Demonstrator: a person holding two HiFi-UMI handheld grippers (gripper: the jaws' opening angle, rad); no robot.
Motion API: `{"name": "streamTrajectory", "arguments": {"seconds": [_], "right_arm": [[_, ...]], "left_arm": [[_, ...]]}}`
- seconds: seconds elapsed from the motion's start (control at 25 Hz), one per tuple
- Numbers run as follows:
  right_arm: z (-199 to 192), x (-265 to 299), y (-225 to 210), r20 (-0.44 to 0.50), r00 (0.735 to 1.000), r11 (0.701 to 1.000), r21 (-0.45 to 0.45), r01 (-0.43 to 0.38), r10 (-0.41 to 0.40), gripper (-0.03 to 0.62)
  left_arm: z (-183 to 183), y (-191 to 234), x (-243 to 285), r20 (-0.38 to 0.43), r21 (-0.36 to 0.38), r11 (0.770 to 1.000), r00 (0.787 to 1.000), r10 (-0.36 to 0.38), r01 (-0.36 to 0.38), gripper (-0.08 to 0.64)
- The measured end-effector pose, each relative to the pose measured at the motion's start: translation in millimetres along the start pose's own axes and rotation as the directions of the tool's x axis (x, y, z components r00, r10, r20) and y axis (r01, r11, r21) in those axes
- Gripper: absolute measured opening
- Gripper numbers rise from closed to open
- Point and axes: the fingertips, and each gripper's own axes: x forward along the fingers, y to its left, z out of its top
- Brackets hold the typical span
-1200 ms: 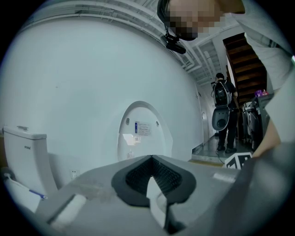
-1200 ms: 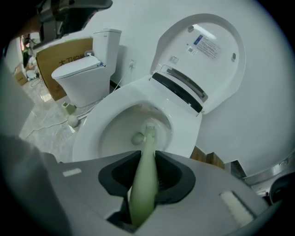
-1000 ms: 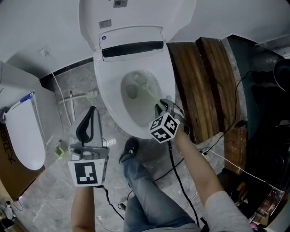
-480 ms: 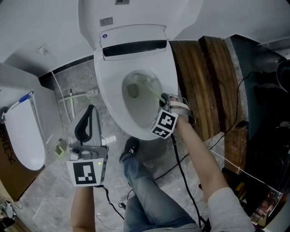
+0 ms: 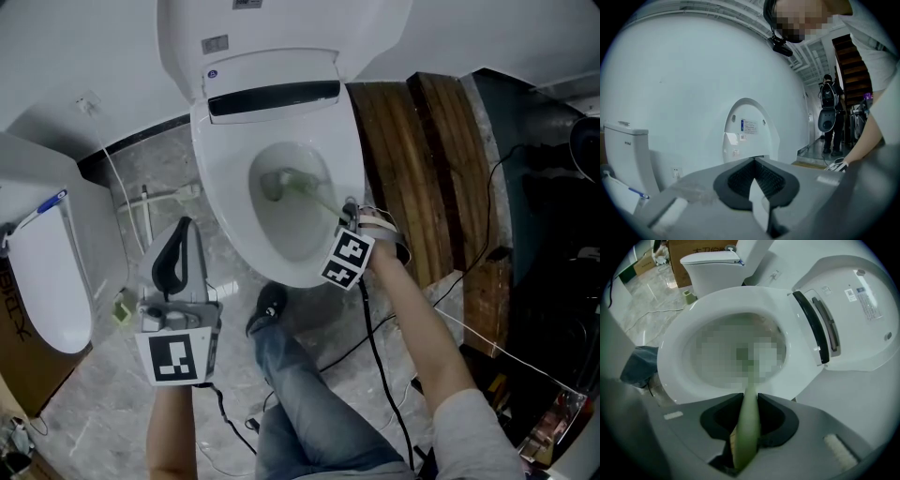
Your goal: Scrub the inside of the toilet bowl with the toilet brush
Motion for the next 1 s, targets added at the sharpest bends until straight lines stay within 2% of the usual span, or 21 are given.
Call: {"name": "streamTrajectory", "arguments": {"seconds": [0.44,0.56,0.68,0.8,0.88,1.0], "right_arm": [[-4.9,-8.1,41.9,-0.046,0.980,0.981,0.022,-0.193,0.194,0.097],[-4.5,-12.3,50.2,-0.045,0.967,0.966,0.067,-0.248,0.252,0.097],[-2.5,-17.4,58.9,-0.023,0.949,0.940,0.150,-0.307,0.314,0.097],[-0.6,-22.7,70.2,0.025,0.923,0.883,0.282,-0.376,0.385,0.098],[1.1,-26.4,78.8,0.070,0.900,0.822,0.381,-0.423,0.430,0.098],[3.8,-29.8,89.6,0.141,0.867,0.713,0.513,-0.477,0.479,0.100]], "left_arm": [[3.8,-1.9,-7.5,0.006,-0.004,1.000,1.000,-0.002,0.002,0.003],[4.1,-0.3,-10.6,0.005,-0.005,1.000,1.000,0.002,-0.002,0.003],[4.8,1.5,-13.5,0.008,-0.007,1.000,1.000,0.007,-0.007,0.003],[5.9,2.4,-15.2,0.014,-0.009,1.000,1.000,0.009,-0.009,0.003],[6.2,3.2,-16.2,0.014,-0.010,1.000,1.000,0.011,-0.011,0.003],[6.8,4.5,-17.1,0.016,-0.013,1.000,1.000,0.013,-0.013,0.003]]}}
